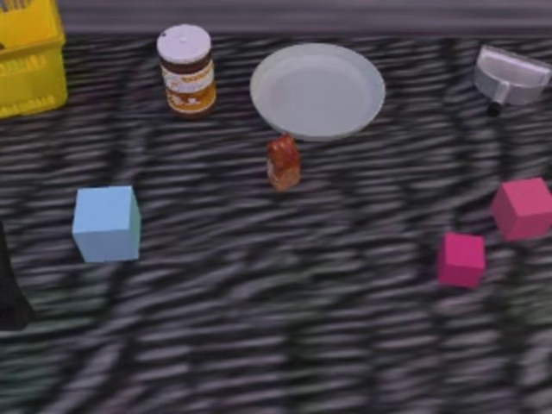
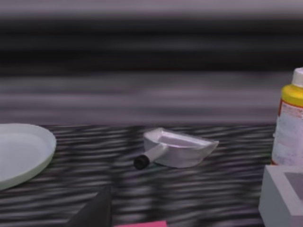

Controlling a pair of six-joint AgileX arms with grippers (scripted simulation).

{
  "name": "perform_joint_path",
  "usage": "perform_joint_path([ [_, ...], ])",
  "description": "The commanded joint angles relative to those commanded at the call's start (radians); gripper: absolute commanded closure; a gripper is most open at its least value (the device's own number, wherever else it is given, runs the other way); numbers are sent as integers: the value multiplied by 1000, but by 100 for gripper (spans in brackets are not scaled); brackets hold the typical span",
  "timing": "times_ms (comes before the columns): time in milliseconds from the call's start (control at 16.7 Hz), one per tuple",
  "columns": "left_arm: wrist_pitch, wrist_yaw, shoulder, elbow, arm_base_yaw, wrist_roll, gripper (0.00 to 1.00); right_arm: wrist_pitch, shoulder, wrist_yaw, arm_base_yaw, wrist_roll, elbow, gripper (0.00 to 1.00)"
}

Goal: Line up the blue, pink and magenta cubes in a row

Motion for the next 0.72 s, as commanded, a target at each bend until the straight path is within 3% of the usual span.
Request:
perform_joint_path([
  [360,0,0,0,0,0,0,0,-70,104,2,21,33,96,0],
  [720,0,0,0,0,0,0,0,-324,569,1,108,152,443,0],
])
